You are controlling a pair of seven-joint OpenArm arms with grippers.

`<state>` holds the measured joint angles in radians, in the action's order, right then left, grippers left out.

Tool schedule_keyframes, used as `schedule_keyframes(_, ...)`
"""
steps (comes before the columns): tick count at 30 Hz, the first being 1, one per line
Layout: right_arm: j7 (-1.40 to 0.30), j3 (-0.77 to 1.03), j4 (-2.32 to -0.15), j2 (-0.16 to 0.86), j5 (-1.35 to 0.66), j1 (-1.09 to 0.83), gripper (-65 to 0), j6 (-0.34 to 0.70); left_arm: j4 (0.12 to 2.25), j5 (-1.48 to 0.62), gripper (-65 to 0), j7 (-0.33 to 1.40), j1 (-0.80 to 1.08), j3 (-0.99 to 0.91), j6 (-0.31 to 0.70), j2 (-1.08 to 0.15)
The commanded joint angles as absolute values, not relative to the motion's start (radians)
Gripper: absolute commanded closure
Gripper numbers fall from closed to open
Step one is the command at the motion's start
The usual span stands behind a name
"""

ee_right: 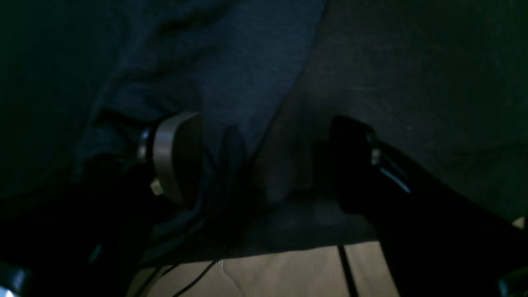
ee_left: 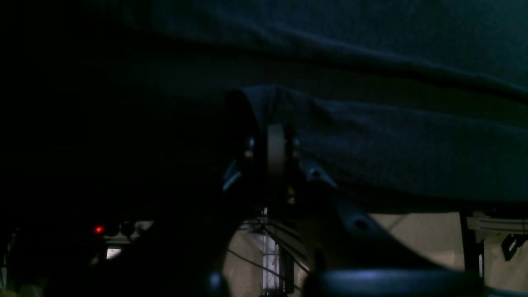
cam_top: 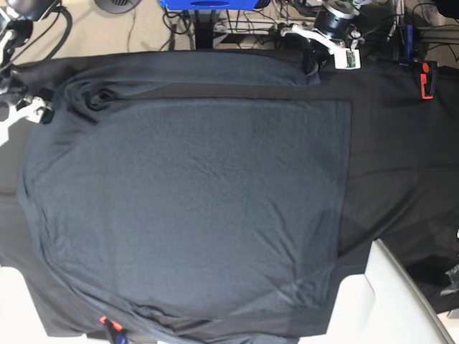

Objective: Fold the T-shirt properly
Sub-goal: 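Lower both grippers to the shirt's collar edge and pinch the fabric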

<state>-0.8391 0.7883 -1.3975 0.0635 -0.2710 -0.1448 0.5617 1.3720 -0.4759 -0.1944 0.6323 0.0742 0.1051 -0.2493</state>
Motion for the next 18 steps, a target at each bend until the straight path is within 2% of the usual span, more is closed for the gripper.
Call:
schedule_keyframes(1, -0.826, 0.797, -1.395, 0.074, -0.286, -0.134, -43.4, 0.568, 1.388, -0.478, 0.0, -0.216, 0.645, 0.074, 0.108, -0.254)
schedule_keyframes(18, -0.828, 0.789, -1.386, 0.025, -0.285, -0.162, -43.1, 0.568, 1.383, -0.478, 0.0, -0.216, 0.645, 0.081, 0.108, -0.252)
